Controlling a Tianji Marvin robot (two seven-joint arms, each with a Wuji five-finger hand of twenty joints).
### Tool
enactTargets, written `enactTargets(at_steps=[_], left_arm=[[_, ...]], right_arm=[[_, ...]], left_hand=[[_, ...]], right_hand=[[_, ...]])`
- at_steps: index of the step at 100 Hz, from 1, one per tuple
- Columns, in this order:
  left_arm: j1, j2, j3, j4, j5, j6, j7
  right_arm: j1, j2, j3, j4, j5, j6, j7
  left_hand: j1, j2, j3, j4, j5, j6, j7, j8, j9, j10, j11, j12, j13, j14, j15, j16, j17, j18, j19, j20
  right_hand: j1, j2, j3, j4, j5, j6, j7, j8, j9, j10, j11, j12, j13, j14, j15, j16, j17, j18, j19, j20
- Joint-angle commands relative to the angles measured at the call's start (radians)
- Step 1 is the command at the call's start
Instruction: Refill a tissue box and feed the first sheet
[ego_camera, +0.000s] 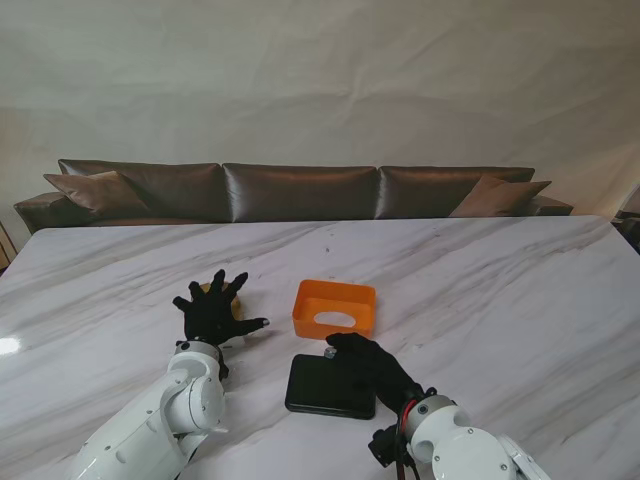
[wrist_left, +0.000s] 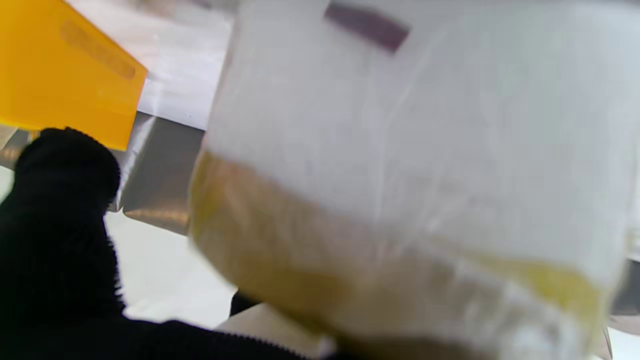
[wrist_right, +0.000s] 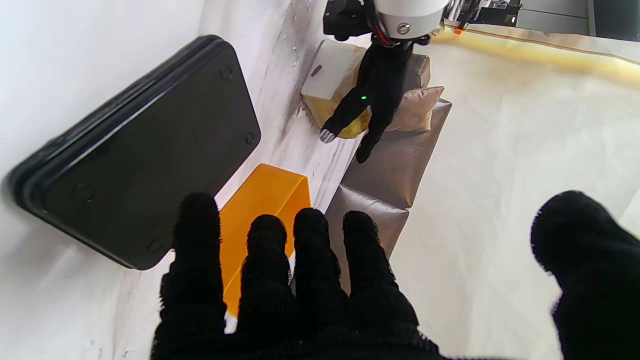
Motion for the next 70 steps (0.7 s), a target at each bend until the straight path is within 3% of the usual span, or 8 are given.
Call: enactTargets(at_steps=[1,18,28,39,49,54,61,70], left_arm=[[-0.01,-0.009,0.009,0.027,-0.017,-0.01,-0.022],[-0.037,-0.014,0.039,0.078,-0.041,-0.042,-0.03],[-0.043,-0.009,0.055,0.088,-0.036,-0.04,-0.047],[-0.041,-0.003,0.068,0.085,-0.021,-0.021,-0.069],[-0.041,-0.001,0.077,0.087,-0.012,-0.01,-0.072],[-0.041,-0.001,0.08,0.089,-0.013,-0.009,-0.073],[-0.044,-0.002,0.088,0.099,-0.01,-0.012,-0.067],[-0.047,-0.008,0.097,0.116,-0.011,-0.012,-0.049]], right_arm=[[-0.005,-0.001,-0.009,-0.01,-0.005,-0.002,0.012],[-0.002,-0.004,-0.021,-0.008,-0.011,0.007,0.003],[0.003,-0.004,-0.024,-0.004,-0.011,0.011,0.0],[0.007,-0.003,-0.023,-0.006,-0.014,0.013,0.005],[0.006,-0.002,-0.026,-0.022,-0.022,0.023,0.007],[0.005,-0.001,-0.028,-0.027,-0.024,0.027,0.009],[0.008,-0.001,-0.026,-0.02,-0.023,0.023,0.012],[0.005,-0.002,-0.026,-0.018,-0.021,0.024,0.008]], left_hand=[[-0.035,-0.025,0.046,0.002,-0.03,-0.04,-0.043,-0.031,-0.066,-0.026,-0.042,-0.019,-0.035,-0.006,-0.021,0.009,0.008,0.069,0.522,0.026],[-0.037,-0.061,0.134,-0.004,-0.037,-0.054,-0.048,-0.043,-0.073,-0.031,-0.055,-0.029,-0.008,-0.01,0.051,0.047,0.125,0.002,0.786,0.171],[0.027,-0.094,0.2,0.02,-0.043,-0.069,-0.05,-0.048,-0.078,-0.034,-0.064,-0.035,0.015,-0.013,0.144,0.074,0.168,-0.028,0.879,0.23],[0.126,-0.108,0.376,0.106,-0.048,-0.117,-0.047,-0.046,-0.07,-0.035,-0.048,-0.026,0.03,-0.038,0.3,0.158,0.216,-0.094,0.987,0.294],[0.163,-0.11,0.541,0.216,-0.038,-0.156,-0.028,-0.029,-0.04,-0.036,0.018,0.017,0.061,-0.068,0.408,0.264,0.269,-0.186,1.111,0.359],[0.201,-0.109,0.594,0.261,-0.038,-0.166,-0.001,-0.012,-0.035,-0.014,0.053,0.066,0.068,-0.084,0.46,0.326,0.294,-0.234,1.163,0.385],[0.256,-0.104,0.656,0.319,-0.046,-0.164,0.075,0.035,-0.034,-0.03,0.102,0.25,0.084,-0.101,0.538,0.434,0.343,-0.305,1.234,0.405],[0.316,-0.096,0.71,0.367,-0.065,-0.16,0.188,0.141,-0.041,-0.042,0.177,0.486,0.108,-0.12,0.628,0.543,0.42,-0.404,1.314,0.407]], right_hand=[[-0.005,0.019,-0.017,-0.032,-0.01,0.0,0.004,0.004,-0.008,0.008,0.016,0.013,-0.008,-0.003,0.014,0.008,-0.004,-0.005,0.015,-0.003],[-0.004,0.02,-0.016,-0.031,-0.01,0.0,0.004,0.004,-0.009,0.009,0.016,0.013,-0.009,-0.003,0.014,0.008,-0.004,-0.006,0.015,-0.003],[-0.003,0.02,-0.017,-0.032,-0.011,0.001,0.003,0.004,-0.009,0.008,0.015,0.012,-0.01,-0.003,0.014,0.008,-0.005,-0.007,0.014,-0.003],[-0.003,0.021,-0.017,-0.032,-0.011,0.001,0.003,0.004,-0.009,0.009,0.016,0.012,-0.009,-0.002,0.014,0.008,-0.005,-0.008,0.014,-0.003],[-0.005,0.024,-0.018,-0.033,-0.011,0.003,0.004,0.004,-0.01,0.009,0.015,0.012,-0.009,-0.001,0.015,0.008,-0.004,-0.009,0.014,-0.003],[-0.004,0.023,-0.018,-0.033,-0.013,0.004,0.003,0.004,-0.011,0.011,0.015,0.012,-0.011,0.007,0.015,0.008,-0.006,-0.01,0.014,-0.004],[-0.004,0.025,-0.018,-0.033,-0.014,0.006,0.004,0.004,-0.01,0.012,0.018,0.014,-0.014,0.017,0.016,0.009,-0.007,-0.012,0.014,-0.004],[-0.002,0.024,-0.018,-0.034,-0.014,0.006,0.005,0.004,-0.012,0.014,0.02,0.015,-0.016,0.019,0.018,0.01,-0.007,-0.012,0.014,-0.004]])
